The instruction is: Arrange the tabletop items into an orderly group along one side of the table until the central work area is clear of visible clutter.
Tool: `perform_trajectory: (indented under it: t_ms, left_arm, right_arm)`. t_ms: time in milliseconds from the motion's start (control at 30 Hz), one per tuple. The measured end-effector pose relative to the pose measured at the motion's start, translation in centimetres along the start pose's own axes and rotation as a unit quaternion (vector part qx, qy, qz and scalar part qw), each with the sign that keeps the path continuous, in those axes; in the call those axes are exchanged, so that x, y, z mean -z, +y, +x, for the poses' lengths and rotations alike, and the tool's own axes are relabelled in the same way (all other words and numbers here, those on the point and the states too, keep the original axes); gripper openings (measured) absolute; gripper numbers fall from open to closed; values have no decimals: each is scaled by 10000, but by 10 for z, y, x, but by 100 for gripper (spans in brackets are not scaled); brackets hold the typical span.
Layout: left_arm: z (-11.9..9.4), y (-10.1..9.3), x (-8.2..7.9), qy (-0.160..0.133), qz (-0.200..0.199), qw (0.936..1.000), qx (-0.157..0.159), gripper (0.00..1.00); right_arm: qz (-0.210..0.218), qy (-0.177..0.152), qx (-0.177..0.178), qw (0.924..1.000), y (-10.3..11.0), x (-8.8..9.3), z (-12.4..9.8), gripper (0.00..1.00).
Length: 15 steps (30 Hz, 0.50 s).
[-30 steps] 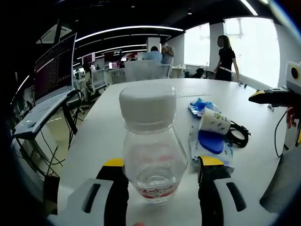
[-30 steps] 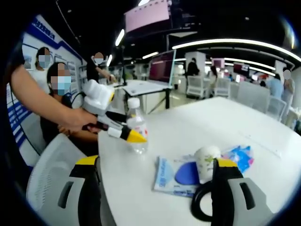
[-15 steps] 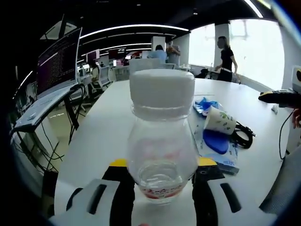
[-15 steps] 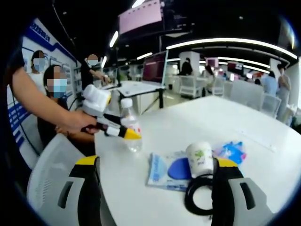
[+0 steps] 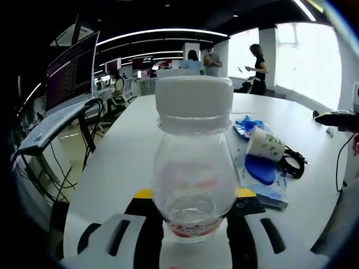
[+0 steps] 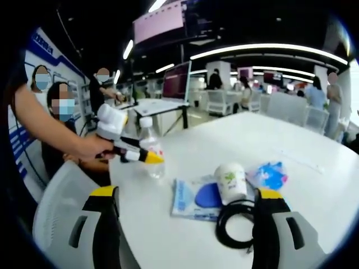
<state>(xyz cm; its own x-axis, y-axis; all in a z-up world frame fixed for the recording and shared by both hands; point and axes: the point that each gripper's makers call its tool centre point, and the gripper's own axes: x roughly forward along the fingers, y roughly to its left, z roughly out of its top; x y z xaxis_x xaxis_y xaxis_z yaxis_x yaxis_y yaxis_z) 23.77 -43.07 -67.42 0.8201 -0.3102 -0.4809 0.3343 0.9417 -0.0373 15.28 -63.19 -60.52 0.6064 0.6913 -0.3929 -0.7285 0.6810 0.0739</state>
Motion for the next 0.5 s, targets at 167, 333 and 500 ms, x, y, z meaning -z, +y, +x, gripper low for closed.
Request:
perform_trajectory:
  t_ms: [167,333,500]
  left_arm:
    - [2,-1,-2,-55,102,9999,-64,41]
    - [5,-2,-5,-81,67,9999,-34,41]
    - [8,-3,-11,-177,71,9998,-11,41]
  right_arm:
    - [32,9,44,10000,-3,3,-3,97]
    - [134,-25,103,9999,-8,4,-5,97]
    - [136,-28,110,9998,-9,4,-6,97]
